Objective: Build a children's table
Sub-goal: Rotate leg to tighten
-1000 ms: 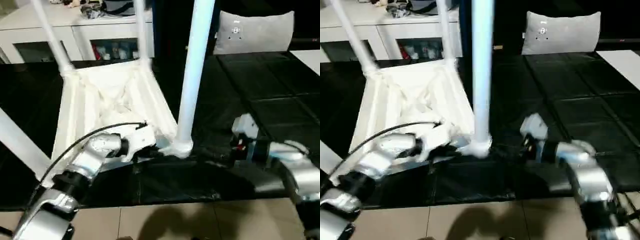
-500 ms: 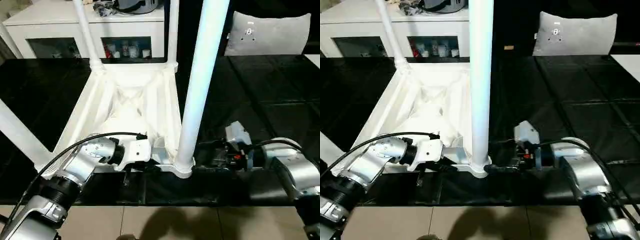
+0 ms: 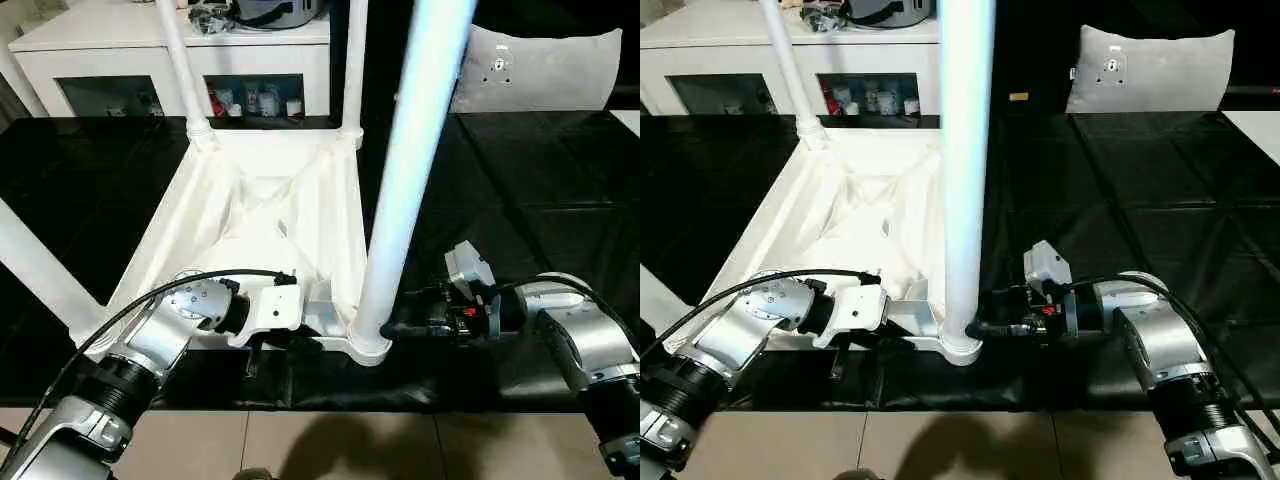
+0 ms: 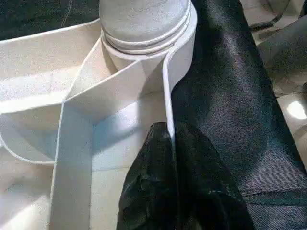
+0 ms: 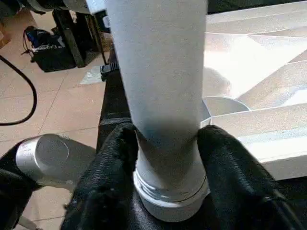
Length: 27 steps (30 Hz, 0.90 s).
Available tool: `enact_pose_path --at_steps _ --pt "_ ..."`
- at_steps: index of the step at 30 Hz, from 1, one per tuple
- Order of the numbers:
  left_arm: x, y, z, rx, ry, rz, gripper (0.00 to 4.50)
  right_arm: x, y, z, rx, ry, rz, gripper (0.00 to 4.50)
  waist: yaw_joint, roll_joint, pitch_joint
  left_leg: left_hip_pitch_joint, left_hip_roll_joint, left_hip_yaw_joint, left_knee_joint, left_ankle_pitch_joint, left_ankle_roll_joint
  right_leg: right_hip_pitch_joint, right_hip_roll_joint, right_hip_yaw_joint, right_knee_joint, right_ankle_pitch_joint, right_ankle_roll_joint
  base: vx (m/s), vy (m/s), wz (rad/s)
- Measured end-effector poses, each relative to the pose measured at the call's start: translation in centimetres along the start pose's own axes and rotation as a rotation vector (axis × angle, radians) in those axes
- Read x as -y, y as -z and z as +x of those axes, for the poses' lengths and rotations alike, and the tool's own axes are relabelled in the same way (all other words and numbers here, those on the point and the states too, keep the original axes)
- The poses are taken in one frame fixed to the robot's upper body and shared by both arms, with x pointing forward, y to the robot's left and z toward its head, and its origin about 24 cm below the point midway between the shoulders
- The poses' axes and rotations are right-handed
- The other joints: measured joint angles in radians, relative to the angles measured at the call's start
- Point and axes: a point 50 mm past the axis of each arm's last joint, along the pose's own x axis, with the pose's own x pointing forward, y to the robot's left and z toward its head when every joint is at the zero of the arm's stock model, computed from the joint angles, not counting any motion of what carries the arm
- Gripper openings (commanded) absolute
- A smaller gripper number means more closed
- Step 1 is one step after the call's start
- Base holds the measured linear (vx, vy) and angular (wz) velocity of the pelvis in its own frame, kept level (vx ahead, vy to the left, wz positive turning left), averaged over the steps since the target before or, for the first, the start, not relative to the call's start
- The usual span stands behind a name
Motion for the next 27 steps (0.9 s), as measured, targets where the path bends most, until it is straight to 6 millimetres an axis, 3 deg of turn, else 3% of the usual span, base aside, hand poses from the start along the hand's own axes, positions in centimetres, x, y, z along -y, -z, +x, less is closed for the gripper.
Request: enact_pose_path --at_steps 5,7,9,18,27 --pt "0.0 0.1 -0.2 -0.008 0.0 -0.005 0.0 0.1 0.4 0.2 -0.01 0.012 0.021 1.62 -0.007 -0.001 0.0 0.001 0.0 0.0 0.0 0.0 0.0 0.0 0.0 0.0 0.001 0.0 0.0 0.0 0.0 0.0" --pt "0.0 0.2 -0.2 -0.011 -0.001 -0.006 0.0 0.1 0.6 0.2 -0.002 0.013 0.071 1.95 -0.011 0.0 0.0 0.001 0.0 0.0 0.0 0.0 0.0 0.0 0.0 0.0 0.001 0.001 -0.001 0.0 0.0 0.0" --pt "0.0 0.2 -0.2 -0.01 -0.001 -0.006 0.0 0.1 0.8 0.3 0.001 0.009 0.102 1.95 -0.01 0.0 -0.001 0.001 0.0 0.0 0.0 0.0 0.0 0.0 0.0 0.0 0.001 0.001 -0.001 0.0 0.0 0.0" --pt "0.0 0.1 -0.2 -0.008 0.001 -0.006 0.0 0.0 0.8 1.0 0.011 0.007 0.116 2.85 -0.008 0.0 -0.001 0.001 0.0 0.0 0.0 0.0 0.0 0.0 0.0 0.0 0.001 0.0 -0.001 0.0 0.0 0.0" --pt "0.0 0.1 -0.1 -0.005 0.001 -0.005 0.0 0.0 0.8 2.0 0.009 0.003 0.076 2.87 -0.005 0.0 -0.001 0.0 0.0 0.0 0.0 0.0 0.0 0.0 0.0 0.0 0.001 0.0 -0.001 0.0 0.0 0.0"
